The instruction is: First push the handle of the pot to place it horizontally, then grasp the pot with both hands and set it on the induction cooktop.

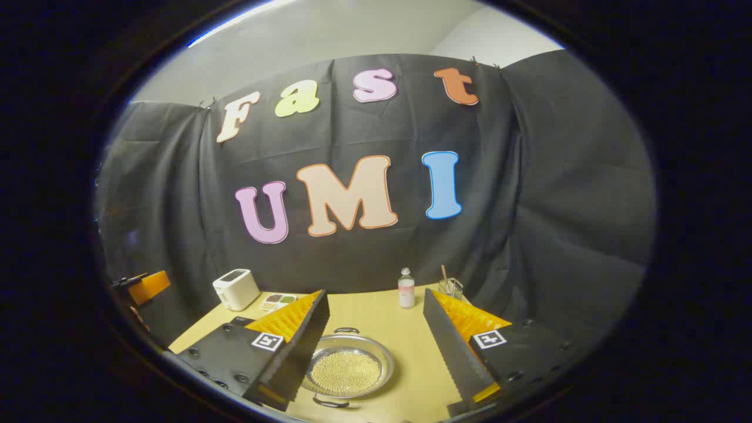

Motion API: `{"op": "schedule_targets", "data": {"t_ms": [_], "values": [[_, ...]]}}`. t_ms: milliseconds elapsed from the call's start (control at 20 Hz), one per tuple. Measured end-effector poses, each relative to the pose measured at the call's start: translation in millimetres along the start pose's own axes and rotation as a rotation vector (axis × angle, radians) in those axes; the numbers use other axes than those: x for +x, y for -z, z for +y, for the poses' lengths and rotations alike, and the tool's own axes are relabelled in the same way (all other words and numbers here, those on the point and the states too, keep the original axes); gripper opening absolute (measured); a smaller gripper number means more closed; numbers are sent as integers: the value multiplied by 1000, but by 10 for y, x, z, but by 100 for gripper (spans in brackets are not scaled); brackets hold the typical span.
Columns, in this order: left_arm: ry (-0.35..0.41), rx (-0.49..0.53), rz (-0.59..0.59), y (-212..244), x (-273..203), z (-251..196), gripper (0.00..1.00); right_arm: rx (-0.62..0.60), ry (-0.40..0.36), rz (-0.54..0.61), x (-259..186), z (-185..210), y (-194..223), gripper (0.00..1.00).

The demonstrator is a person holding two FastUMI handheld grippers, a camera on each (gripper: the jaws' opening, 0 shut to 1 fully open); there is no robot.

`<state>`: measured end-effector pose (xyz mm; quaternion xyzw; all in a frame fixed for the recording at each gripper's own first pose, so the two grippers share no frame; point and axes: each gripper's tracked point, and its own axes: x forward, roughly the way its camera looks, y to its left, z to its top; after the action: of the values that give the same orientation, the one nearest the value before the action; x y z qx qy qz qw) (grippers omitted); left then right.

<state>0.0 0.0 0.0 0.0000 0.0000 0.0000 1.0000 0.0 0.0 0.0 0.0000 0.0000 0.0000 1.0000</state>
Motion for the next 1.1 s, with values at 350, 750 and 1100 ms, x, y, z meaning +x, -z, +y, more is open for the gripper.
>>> {"op": "schedule_targets", "data": {"t_ms": [350,750,1100], "values": [[5,19,8,40,68,-143,92,3,1,15,44,-126,36,98],[42,20,-9,10,191,-424,95,5,24,-2,25,-286,-63,97],[123,23,2,57,240,-769,95,16,86,-40,-113,-514,-207,94]]}}
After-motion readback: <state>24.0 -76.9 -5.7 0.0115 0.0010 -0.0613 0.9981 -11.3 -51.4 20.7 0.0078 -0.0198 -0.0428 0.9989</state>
